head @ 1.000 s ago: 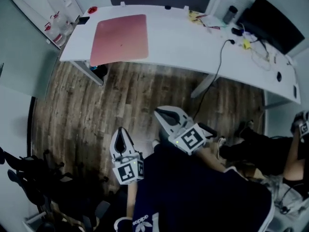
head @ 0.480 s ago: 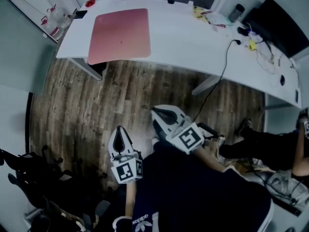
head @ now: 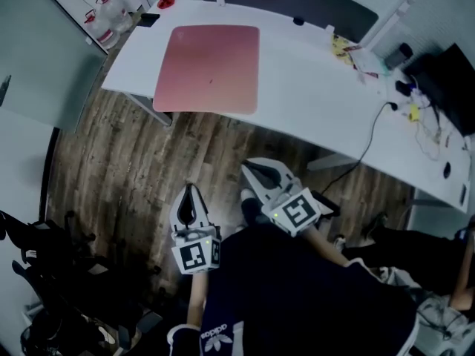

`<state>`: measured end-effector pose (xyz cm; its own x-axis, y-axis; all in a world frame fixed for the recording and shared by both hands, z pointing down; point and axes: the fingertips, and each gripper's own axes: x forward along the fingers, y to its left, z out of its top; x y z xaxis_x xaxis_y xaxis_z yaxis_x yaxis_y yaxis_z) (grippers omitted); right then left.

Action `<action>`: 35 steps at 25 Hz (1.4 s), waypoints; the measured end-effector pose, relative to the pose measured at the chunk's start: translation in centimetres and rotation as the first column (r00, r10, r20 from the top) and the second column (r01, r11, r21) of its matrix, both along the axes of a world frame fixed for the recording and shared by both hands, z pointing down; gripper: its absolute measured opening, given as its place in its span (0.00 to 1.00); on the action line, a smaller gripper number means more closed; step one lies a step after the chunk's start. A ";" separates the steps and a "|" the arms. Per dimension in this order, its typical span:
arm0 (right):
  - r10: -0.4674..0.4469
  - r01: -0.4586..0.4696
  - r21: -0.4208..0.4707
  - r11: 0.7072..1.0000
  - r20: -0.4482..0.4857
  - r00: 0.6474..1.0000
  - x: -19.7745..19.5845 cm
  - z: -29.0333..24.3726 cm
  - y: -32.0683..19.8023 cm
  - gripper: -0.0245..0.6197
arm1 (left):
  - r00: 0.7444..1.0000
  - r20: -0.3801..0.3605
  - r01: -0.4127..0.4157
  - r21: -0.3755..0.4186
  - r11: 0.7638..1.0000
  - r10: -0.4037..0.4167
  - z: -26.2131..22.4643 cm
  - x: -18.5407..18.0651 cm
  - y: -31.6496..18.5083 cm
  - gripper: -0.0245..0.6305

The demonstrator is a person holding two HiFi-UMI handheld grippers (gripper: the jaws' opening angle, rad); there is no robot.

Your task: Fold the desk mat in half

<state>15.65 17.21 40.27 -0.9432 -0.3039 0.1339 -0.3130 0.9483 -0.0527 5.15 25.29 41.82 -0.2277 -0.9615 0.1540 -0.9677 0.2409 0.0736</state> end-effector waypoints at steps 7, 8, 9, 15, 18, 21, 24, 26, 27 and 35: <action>-0.040 0.039 -0.018 0.999 -0.026 0.999 -1.1 1.0 -4.7 0.04 | 0.999 -0.005 0.032 -0.009 0.999 -0.032 -0.2 -1.3 -5.1 0.04; -0.039 0.038 -0.024 0.999 -0.030 0.999 -0.9 1.3 -5.3 0.04 | 0.999 -0.003 0.035 -0.007 0.999 -0.035 -0.2 -1.3 -5.7 0.04; -0.036 0.035 -0.029 0.999 -0.033 0.999 -0.8 1.5 -6.0 0.04 | 0.999 0.003 0.036 -0.005 0.999 -0.036 -0.1 -1.2 -6.3 0.04; -0.005 0.003 -0.038 0.999 -0.070 0.998 -0.3 2.7 -9.1 0.04 | 0.999 0.026 0.026 0.004 1.000 -0.026 -0.7 -1.2 -8.4 0.04; -0.002 -0.001 -0.045 0.999 -0.066 0.998 -0.5 3.0 -9.7 0.04 | 0.998 0.031 0.055 -0.002 0.998 -0.055 -0.6 -2.2 -8.6 0.04; -0.014 0.010 -0.049 0.999 -0.078 0.997 -0.9 3.3 -10.0 0.04 | 0.998 0.053 0.041 0.027 0.999 -0.042 -1.0 -2.5 -9.2 0.04; -0.019 0.016 -0.041 0.999 -0.074 0.997 -1.5 3.1 -10.3 0.04 | 0.999 0.035 0.039 0.016 0.999 -0.040 -0.6 -2.9 -9.8 0.04; -0.009 0.006 -0.045 0.999 -0.075 0.997 -1.8 2.9 -10.7 0.04 | 0.999 0.029 0.040 0.003 0.999 -0.040 -0.4 -3.3 -10.3 0.04; -0.003 -0.001 -0.047 0.999 -0.073 0.997 -2.0 2.9 -10.9 0.04 | 0.999 0.030 0.039 0.003 0.999 -0.039 -0.4 -3.6 -10.6 0.04; 0.047 -0.051 -0.052 0.997 -0.074 0.996 -4.9 3.4 -13.2 0.04 | 0.999 0.029 0.022 0.004 1.000 -0.022 0.2 -7.5 -12.8 0.04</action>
<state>10.76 3.99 43.70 -0.9147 -0.3398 0.2190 -0.3636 0.9282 -0.0786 -2.35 12.49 42.04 -0.2530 -0.9568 0.1433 -0.9640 0.2619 0.0463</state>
